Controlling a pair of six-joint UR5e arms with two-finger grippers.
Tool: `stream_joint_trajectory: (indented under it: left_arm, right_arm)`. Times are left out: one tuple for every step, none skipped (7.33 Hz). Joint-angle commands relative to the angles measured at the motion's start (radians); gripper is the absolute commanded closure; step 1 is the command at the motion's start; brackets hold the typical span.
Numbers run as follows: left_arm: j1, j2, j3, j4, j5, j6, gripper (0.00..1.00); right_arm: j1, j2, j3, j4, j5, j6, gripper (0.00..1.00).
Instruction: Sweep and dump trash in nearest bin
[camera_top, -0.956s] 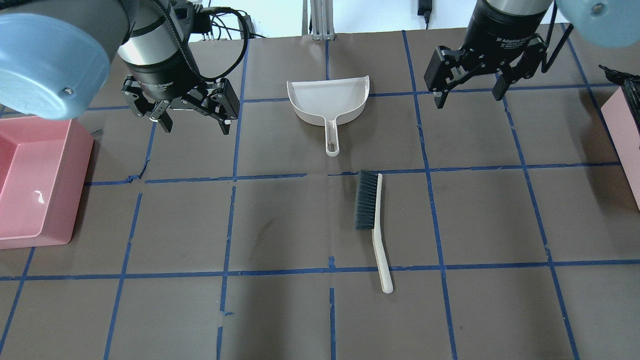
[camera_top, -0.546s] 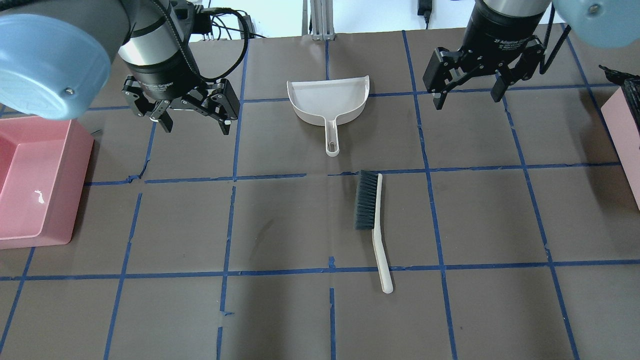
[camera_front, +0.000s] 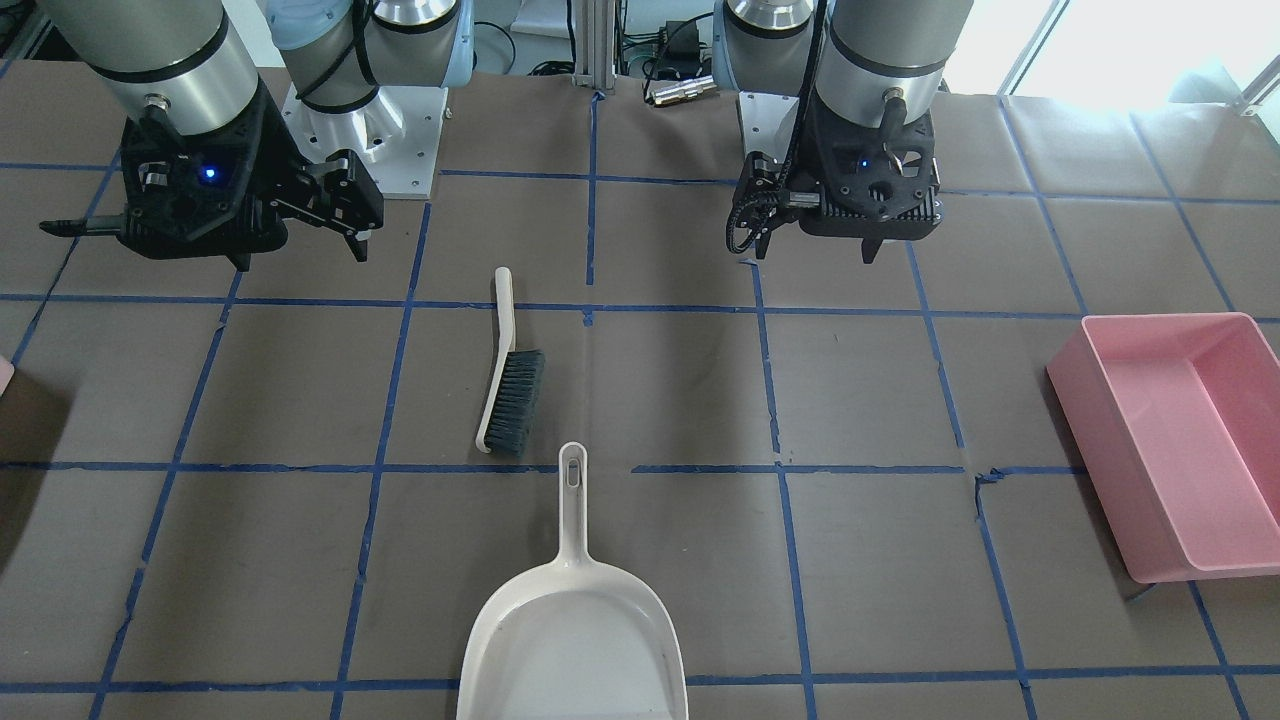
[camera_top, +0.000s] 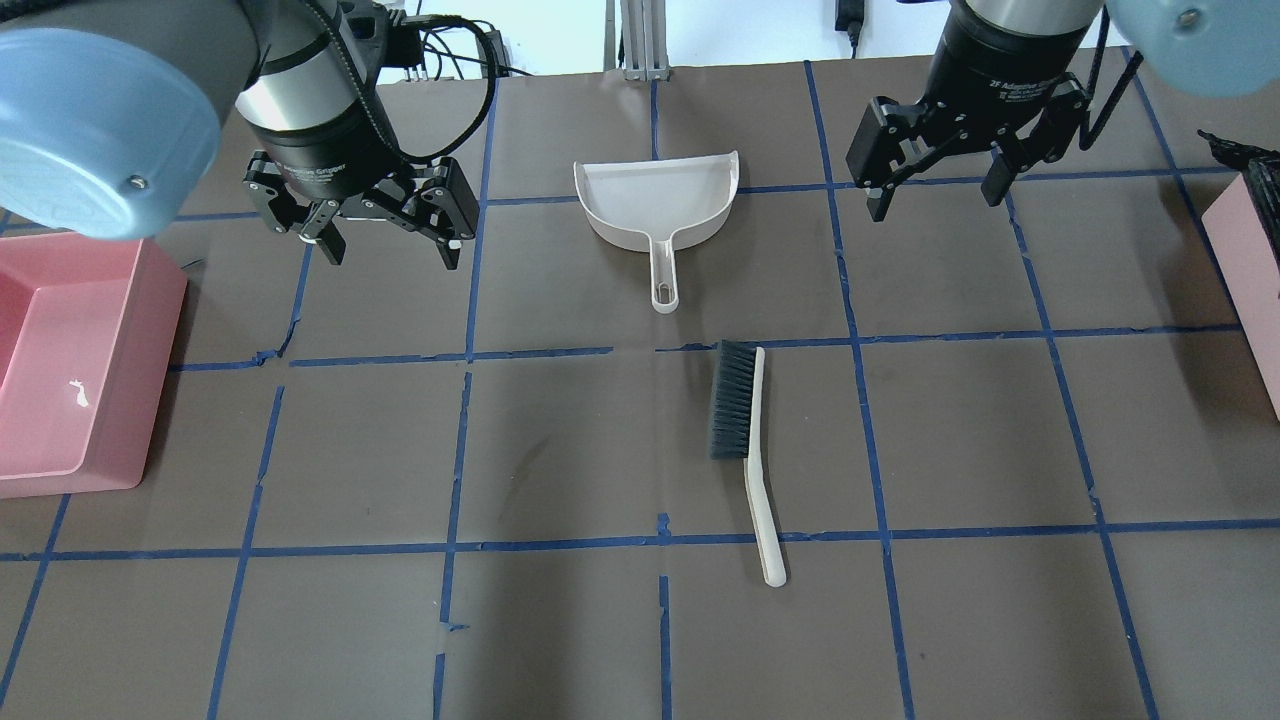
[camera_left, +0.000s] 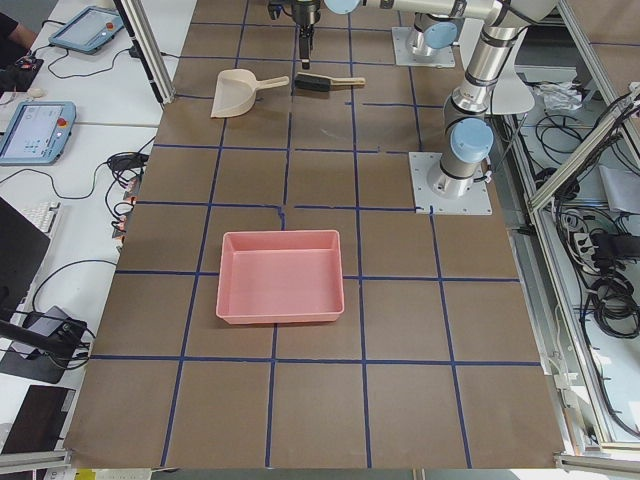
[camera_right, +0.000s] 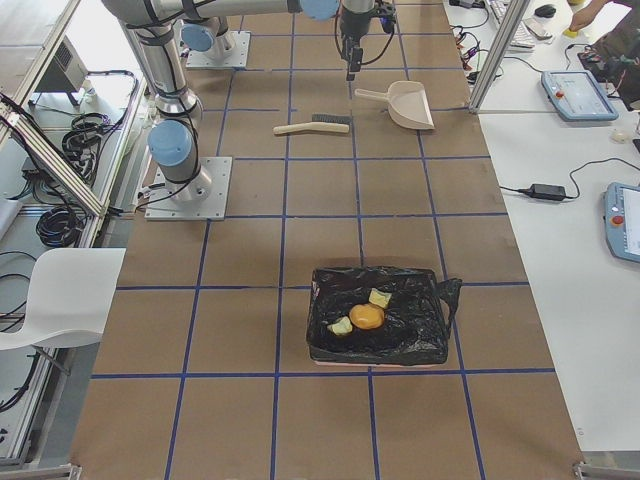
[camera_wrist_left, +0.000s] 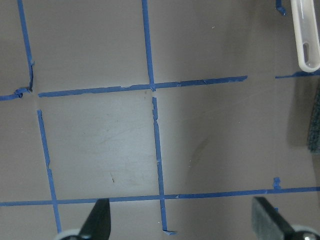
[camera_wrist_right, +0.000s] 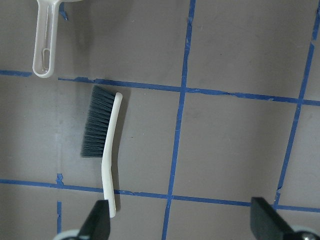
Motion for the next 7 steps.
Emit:
stream_joint_trajectory:
  left_arm:
    - [0.000, 0.000, 0.000, 0.001, -0.001, 0.000, 0.00]
    - [0.000, 0.000, 0.000, 0.001, 0.003, 0.000, 0.00]
    - [0.000, 0.000, -0.002, 0.001, 0.002, 0.000, 0.00]
    - [0.000, 0.000, -0.002, 0.001, 0.003, 0.000, 0.00]
    - [0.000, -0.001, -0.002, 0.001, 0.005, 0.000, 0.00]
    - [-0.001, -0.001, -0.002, 0.001, 0.005, 0.000, 0.00]
    - [0.000, -0.001, -0.002, 0.001, 0.005, 0.000, 0.00]
  right_arm:
    - [-0.016, 0.003, 0.001, -0.011, -0.003, -0.005, 0.00]
    - [-0.048, 0.004, 0.001, -0.011, -0.012, -0.010, 0.00]
    - [-0.098, 0.003, 0.001, -0.008, -0.009, -0.037, 0.00]
    - [-0.133, 0.006, -0.001, -0.012, -0.009, -0.075, 0.00]
    - [-0.148, 0.015, -0.001, -0.029, -0.011, -0.147, 0.00]
    - [-0.170, 0.027, -0.001, -0.042, -0.009, -0.178, 0.00]
    - [-0.206, 0.035, -0.001, -0.048, -0.009, -0.214, 0.00]
